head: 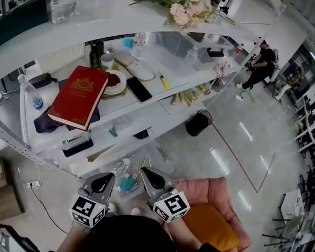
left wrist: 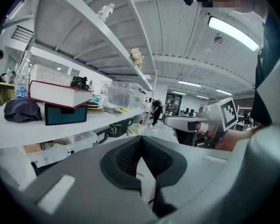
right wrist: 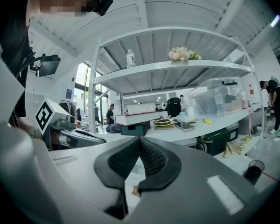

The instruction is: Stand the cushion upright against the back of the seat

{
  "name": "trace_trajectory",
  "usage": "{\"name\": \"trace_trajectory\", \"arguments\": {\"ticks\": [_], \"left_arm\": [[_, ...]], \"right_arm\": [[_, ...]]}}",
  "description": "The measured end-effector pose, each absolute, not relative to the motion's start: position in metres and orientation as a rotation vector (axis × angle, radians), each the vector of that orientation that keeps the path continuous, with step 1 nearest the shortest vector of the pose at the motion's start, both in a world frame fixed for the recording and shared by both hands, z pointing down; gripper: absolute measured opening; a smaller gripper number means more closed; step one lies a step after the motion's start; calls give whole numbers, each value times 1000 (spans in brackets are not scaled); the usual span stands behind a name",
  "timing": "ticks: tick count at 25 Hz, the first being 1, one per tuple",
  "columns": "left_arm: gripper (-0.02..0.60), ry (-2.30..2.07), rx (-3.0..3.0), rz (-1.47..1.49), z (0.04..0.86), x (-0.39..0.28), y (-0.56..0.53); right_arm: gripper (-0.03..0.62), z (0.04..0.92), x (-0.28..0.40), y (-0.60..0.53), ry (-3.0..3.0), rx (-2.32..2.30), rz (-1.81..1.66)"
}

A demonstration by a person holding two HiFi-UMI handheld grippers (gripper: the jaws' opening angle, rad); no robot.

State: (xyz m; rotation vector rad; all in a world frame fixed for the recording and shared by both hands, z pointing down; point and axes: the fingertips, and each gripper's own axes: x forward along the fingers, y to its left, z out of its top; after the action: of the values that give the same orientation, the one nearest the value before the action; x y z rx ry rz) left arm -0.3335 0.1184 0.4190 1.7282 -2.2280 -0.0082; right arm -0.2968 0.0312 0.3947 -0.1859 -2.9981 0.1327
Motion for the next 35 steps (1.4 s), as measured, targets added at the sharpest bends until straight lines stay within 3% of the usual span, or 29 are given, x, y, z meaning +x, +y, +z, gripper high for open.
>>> {"name": "trace_trajectory", "arguments": {"ticks": [35], "left_arm": [[12, -2357, 1539, 2, 418, -346, 147]], "right_arm": [[3, 400, -328, 64, -2944, -438, 230]]}}
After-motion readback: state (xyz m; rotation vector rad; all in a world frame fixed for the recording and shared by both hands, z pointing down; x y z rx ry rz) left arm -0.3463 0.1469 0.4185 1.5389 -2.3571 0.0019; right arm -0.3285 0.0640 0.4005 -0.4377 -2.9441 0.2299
